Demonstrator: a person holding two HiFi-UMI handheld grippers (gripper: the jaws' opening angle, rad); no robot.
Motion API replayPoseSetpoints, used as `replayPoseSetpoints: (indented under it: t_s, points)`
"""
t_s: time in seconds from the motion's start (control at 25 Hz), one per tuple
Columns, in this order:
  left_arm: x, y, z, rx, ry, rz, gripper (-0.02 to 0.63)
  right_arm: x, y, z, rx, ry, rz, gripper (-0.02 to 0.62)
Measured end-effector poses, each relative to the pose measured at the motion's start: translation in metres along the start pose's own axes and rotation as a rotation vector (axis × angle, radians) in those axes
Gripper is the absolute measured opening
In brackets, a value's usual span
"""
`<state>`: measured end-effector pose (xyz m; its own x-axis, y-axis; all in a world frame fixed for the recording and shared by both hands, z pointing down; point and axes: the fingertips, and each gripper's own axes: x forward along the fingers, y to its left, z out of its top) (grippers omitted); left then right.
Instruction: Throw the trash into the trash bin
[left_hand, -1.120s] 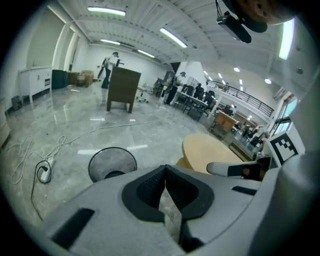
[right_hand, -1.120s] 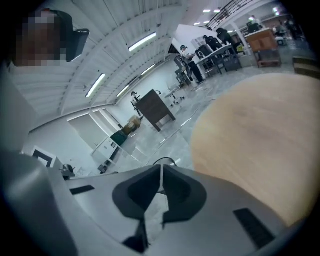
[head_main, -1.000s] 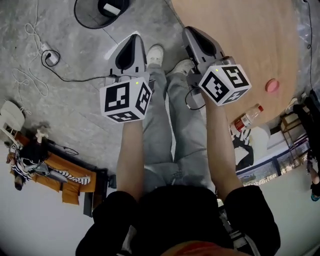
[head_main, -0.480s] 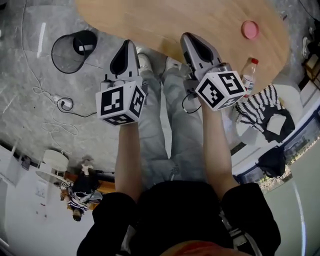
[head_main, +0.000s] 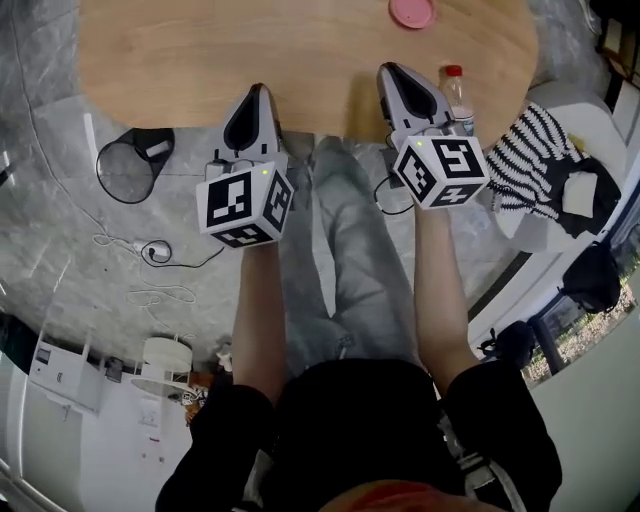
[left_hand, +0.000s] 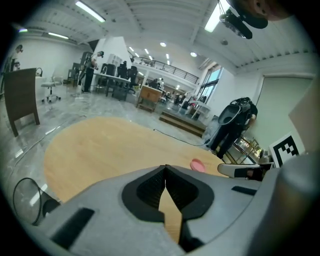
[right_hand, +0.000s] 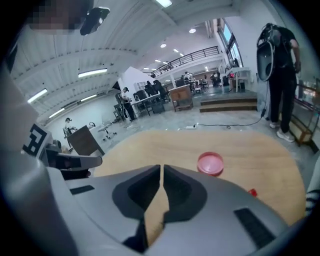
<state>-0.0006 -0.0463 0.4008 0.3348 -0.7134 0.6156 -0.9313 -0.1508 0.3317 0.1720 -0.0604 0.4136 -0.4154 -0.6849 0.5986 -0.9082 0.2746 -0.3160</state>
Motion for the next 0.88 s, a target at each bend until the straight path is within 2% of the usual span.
replayPoseSetpoints:
  t_s: [0.24, 0.48, 0.56, 0.64, 0.76, 0.88]
  points:
    - [0.047, -0.032, -0.005, 0.039, 0.056, -0.032, 0.008, 0.015, -0.056, -0.007, -0.151, 0.093, -0.086, 0.020]
    - [0.093, -0.060, -0.014, 0.057, 0.102, -0.054, 0.008, 0.041, -0.092, -0.014, -0.309, 0.186, -0.101, 0.020]
    - [0.107, -0.066, -0.018, 0.061, 0.112, -0.063, 0.009, 0.051, -0.102, -0.015, -0.393, 0.212, -0.109, 0.020]
    - [0.120, -0.070, -0.022, 0.065, 0.120, -0.068, 0.008, 0.059, -0.109, -0.013, -0.532, 0.239, -0.121, 0.020]
    - [0.136, -0.071, -0.027, 0.069, 0.124, -0.065, 0.008, 0.070, -0.111, -0.018, -0.681, 0.291, -0.092, 0.020]
    - [0.145, -0.070, -0.032, 0.064, 0.125, -0.052, 0.008, 0.079, -0.111, -0.029, -0.726, 0.327, -0.048, 0.020]
